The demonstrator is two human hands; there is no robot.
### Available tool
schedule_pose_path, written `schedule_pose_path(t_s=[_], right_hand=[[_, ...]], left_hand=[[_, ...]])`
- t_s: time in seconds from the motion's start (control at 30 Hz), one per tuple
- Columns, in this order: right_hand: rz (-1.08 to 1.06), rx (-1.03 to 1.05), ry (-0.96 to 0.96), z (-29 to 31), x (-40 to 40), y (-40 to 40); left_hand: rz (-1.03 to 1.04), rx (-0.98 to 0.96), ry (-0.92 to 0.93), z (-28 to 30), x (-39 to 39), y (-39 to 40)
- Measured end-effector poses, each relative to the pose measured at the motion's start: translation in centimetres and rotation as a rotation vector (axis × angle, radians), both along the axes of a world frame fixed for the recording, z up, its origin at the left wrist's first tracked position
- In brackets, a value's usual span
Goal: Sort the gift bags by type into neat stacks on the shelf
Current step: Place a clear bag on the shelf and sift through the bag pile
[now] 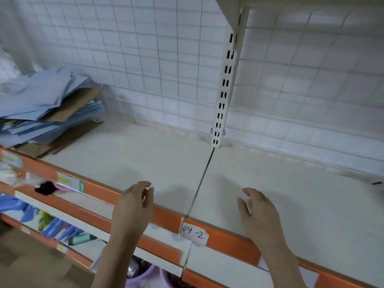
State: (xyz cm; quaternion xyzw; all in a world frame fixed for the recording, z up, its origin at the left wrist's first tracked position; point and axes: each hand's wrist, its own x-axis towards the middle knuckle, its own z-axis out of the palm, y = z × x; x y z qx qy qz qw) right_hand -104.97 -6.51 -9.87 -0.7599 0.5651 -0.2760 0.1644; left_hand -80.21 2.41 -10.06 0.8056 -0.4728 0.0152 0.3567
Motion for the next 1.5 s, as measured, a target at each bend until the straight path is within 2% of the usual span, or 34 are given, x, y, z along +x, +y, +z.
schedule_pose_path(t_s=[0.27,0.43,0.63,0.77,1.0,1.27,1.5], right_hand=[[0.062,0.006,-0.006,0.6,6.3,-1.1],[0.111,0.019,0.001,0.5,13.2,-0.4],[0.087,-0.013,-0.042,0.0,26.3,2.4],[0.146,-0.041,-0.092,0.6,36.6,5.7],[0.261,-0.144,-0.076,4.1,50.1,8.0],[0.33,-0.275,-0.132,7.5,60.6,5.9],[0.302,-0.324,-0.114,8.3,66.4,1.7]], left_hand=[[0.032,-0.072,-0.003,1.2,5.4,-0.2],[0.097,-0.086,0.011,0.5,11.7,1.4],[0.083,-0.095,-0.035,0.6,24.2,5.2],[0.107,-0.067,-0.057,1.5,33.3,9.6],[0.231,-0.087,0.012,1.8,45.5,14.5],[0.23,-0.146,-0.003,2.2,53.3,13.0],[0.148,-0.188,-0.067,4.7,60.2,7.9]])
